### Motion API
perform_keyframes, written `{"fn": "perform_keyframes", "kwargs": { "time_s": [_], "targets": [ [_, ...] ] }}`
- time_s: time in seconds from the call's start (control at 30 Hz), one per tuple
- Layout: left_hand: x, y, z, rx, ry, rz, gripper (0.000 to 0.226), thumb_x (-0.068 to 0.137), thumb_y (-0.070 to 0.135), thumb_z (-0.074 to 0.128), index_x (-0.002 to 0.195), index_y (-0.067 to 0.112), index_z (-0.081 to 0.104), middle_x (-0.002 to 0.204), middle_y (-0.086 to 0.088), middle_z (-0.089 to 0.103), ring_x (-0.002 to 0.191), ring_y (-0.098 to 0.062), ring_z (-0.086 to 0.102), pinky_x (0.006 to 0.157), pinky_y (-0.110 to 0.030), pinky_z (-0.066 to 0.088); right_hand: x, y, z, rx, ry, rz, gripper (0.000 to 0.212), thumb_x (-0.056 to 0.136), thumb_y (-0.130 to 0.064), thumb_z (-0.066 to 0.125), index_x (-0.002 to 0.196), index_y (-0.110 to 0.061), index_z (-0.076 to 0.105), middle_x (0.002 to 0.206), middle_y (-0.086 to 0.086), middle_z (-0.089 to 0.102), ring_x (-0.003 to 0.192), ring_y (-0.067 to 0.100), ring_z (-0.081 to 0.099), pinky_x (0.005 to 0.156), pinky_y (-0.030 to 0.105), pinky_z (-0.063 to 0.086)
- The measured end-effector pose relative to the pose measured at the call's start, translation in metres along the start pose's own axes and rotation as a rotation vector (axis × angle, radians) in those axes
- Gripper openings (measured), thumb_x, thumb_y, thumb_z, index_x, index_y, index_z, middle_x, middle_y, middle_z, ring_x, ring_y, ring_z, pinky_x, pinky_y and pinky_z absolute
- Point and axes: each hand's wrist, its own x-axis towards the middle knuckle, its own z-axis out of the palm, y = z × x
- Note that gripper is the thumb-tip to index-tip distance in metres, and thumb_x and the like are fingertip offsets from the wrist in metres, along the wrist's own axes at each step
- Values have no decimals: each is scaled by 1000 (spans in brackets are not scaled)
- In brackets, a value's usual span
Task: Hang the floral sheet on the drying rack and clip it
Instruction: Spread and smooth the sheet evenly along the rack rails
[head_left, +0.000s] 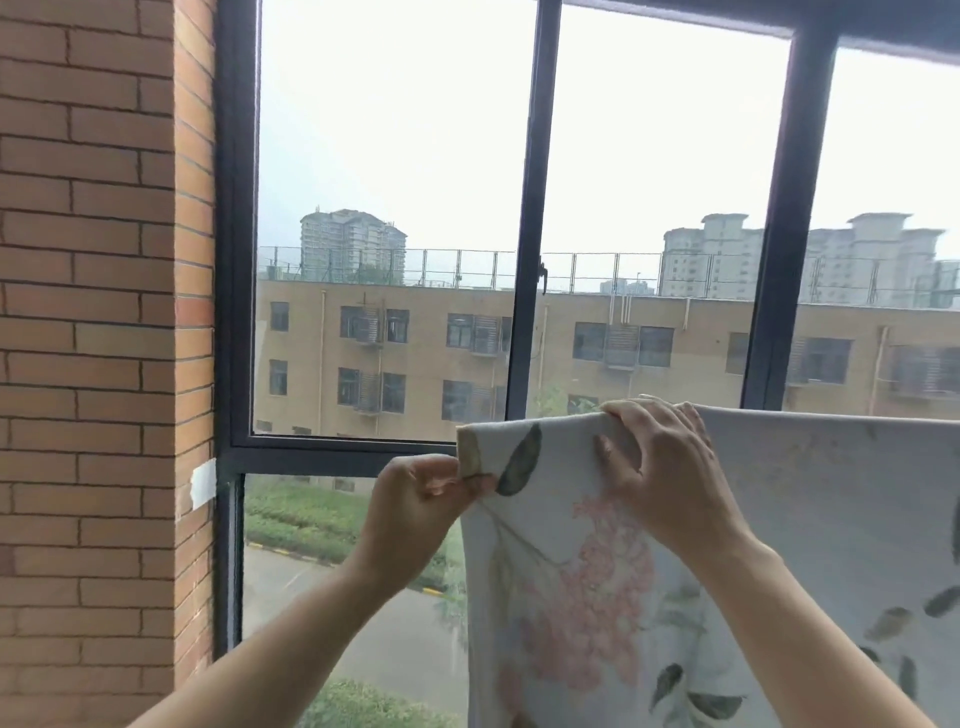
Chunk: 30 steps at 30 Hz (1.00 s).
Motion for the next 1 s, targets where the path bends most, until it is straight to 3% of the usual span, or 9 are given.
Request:
{"fn": "perform_keyframes", "kwargs": {
  "time_s": [0.1, 0.3, 0.5, 0.63, 0.7, 0.77, 0.83, 0.9, 1.0],
  "targets": [
    [11, 6, -4, -35, 84, 45, 17, 77, 9, 74, 81, 26, 76, 76, 7, 75, 67, -3, 66, 65, -17, 52, 6, 4, 1, -26, 9, 16, 32, 92, -34, 54, 120, -18, 60, 120, -2, 61, 117, 17, 51, 117, 41, 19],
    [23, 7, -15, -21, 129, 103, 25, 73, 8, 77, 73, 33, 74, 73, 6, 74, 74, -19, 70, 68, -29, 57, 8, -1, -3, -51, 12, 46, 33, 93, -34, 52, 121, -19, 60, 119, -2, 61, 114, 18, 49, 108, 42, 34],
    [18, -11, -21, -53, 65, 42, 37, 68, 16, 83, 90, 22, 54, 68, 8, 71, 65, 0, 66, 61, -10, 48, 1, -20, -4, -124, -27, 170, 39, 92, -23, 55, 129, -14, 54, 134, 6, 54, 129, 21, 42, 109, 37, 32],
    [18, -22, -20, -95, -298, -33, 37, 72, 32, 80, 95, 19, 54, 76, 4, 70, 65, -3, 63, 63, -19, 52, -13, -40, -3, -122, -19, 329, 53, 94, -22, 54, 144, -13, 38, 151, 9, 33, 141, 23, 27, 113, 35, 24],
    [16, -28, -17, -190, -512, -94, 33, 76, 35, 75, 101, 19, 60, 93, 2, 71, 82, -8, 68, 73, -30, 58, -27, -57, -5, -99, -14, 378, 56, 94, -24, 54, 145, -12, 35, 151, 8, 33, 139, 23, 31, 111, 36, 29],
    [14, -38, -14, -201, -567, -100, 24, 81, 30, 71, 103, 20, 65, 98, 4, 72, 86, -11, 69, 76, -36, 59, -49, -72, -7, -89, -46, 442, 57, 94, -26, 54, 145, -13, 34, 149, 6, 37, 135, 21, 36, 109, 34, 32],
    [13, -46, -14, -109, -484, -21, 8, 85, 27, 68, 87, 21, 71, 82, 8, 72, 69, -11, 67, 65, -30, 58, -77, -84, -8, -107, -99, 530, 58, 94, -30, 54, 146, -15, 33, 146, 3, 40, 132, 19, 41, 105, 32, 36],
    [15, -49, -16, -32, -390, 64, 26, 84, 25, 68, 58, 22, 64, 52, 10, 57, 46, -11, 45, 46, -23, 37, -105, -96, -8, -98, -161, 613, 57, 93, -33, 54, 145, -18, 35, 140, 0, 46, 122, 15, 49, 97, 30, 43],
    [20, -42, -17, -7, -356, 109, 28, 81, 27, 72, 55, 21, 64, 47, 9, 49, 45, -11, 37, 48, -28, 29, -132, -117, -2, -36, -251, 720, 44, 91, -34, 58, 132, -25, 49, 119, -6, 59, 99, 7, 59, 84, 25, 49]
  ]
}}
